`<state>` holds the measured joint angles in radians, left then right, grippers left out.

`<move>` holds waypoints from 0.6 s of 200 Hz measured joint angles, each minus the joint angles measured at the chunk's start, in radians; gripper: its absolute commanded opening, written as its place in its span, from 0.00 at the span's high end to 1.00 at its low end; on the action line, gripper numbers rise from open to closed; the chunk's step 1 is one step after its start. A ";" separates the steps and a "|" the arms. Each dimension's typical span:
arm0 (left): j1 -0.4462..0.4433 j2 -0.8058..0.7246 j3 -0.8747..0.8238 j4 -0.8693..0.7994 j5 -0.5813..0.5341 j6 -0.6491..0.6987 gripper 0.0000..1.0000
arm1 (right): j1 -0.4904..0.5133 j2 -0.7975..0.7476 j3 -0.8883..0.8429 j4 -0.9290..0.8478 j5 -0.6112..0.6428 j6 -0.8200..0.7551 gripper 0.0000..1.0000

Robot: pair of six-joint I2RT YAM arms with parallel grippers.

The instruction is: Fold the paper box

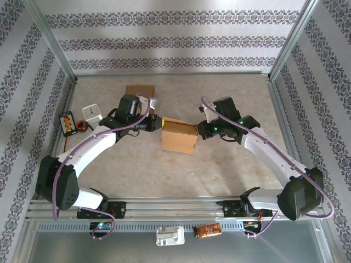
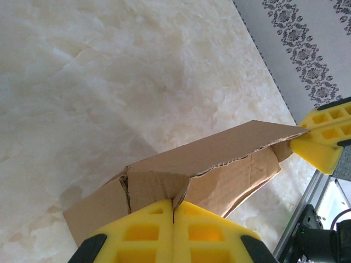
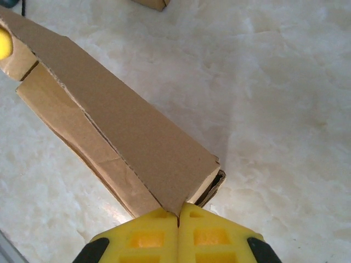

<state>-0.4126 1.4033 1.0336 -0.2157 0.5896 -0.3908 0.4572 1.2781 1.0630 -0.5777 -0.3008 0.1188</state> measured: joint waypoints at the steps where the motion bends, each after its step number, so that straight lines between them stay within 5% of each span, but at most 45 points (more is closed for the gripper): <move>1: 0.000 0.000 0.000 0.000 0.000 -0.001 0.99 | 0.001 -0.001 -0.001 0.000 0.002 -0.002 0.95; 120: -0.005 0.037 0.027 0.001 0.012 -0.120 0.99 | 0.032 -0.027 -0.025 0.022 0.087 -0.065 0.95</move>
<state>-0.4179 1.4406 1.0611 -0.2146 0.6018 -0.5110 0.4889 1.2514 1.0382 -0.5560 -0.2138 0.0540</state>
